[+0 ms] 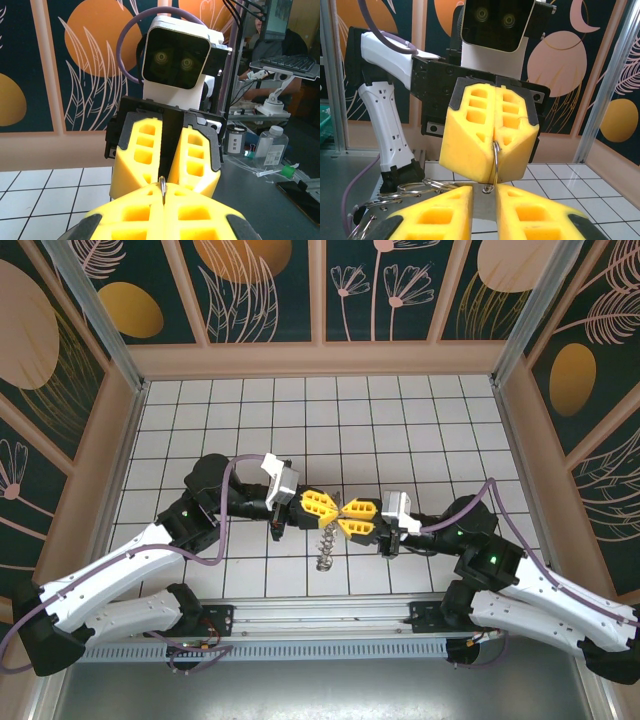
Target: Put the keys on the keyring
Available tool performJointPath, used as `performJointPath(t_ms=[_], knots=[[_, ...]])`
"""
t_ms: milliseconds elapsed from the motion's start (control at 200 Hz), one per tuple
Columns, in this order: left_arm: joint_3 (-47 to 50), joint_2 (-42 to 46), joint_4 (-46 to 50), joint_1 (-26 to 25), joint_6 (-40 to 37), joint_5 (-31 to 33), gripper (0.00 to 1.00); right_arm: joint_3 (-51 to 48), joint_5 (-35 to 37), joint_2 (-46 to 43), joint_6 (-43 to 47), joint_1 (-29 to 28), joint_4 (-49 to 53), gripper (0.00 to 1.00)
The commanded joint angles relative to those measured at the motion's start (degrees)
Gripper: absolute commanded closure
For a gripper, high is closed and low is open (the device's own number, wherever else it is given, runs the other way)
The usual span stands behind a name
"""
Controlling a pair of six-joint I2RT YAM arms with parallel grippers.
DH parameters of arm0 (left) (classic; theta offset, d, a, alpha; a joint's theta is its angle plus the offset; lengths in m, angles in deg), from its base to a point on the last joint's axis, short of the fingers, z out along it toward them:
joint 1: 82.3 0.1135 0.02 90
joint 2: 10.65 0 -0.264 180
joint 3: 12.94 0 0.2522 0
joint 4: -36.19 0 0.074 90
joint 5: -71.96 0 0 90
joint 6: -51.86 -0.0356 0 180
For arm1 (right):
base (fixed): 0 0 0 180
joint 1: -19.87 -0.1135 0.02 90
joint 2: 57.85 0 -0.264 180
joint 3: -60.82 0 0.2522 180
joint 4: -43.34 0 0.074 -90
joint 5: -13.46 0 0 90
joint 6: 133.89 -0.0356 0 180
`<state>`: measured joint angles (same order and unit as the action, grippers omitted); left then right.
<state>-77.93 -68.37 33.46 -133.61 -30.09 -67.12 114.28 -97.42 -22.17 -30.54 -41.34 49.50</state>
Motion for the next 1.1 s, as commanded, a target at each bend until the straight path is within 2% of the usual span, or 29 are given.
performJointPath(t_ms=[0, 345, 741, 1096], knots=[[-1.25, -1.24, 0.14, -0.27, -0.48, -0.99, 1.0, -0.68, 0.55, 0.37, -0.43, -0.05, -4.88, 0.79], [-1.78, -2.13, 2.28, -0.2, -1.62, -0.67, 1.0, -1.36, 2.25, -1.32, -0.34, 0.08, -5.65, 0.79], [-2.68, -2.84, 5.06, -0.24, -2.87, -1.36, 1.0, -1.47, 2.65, -1.29, -0.3, 0.82, -7.08, 0.89], [-2.89, -4.32, 4.85, -0.25, -2.43, -3.73, 1.0, -1.19, 3.22, -0.85, -0.77, 1.2, -7.61, 0.85]])
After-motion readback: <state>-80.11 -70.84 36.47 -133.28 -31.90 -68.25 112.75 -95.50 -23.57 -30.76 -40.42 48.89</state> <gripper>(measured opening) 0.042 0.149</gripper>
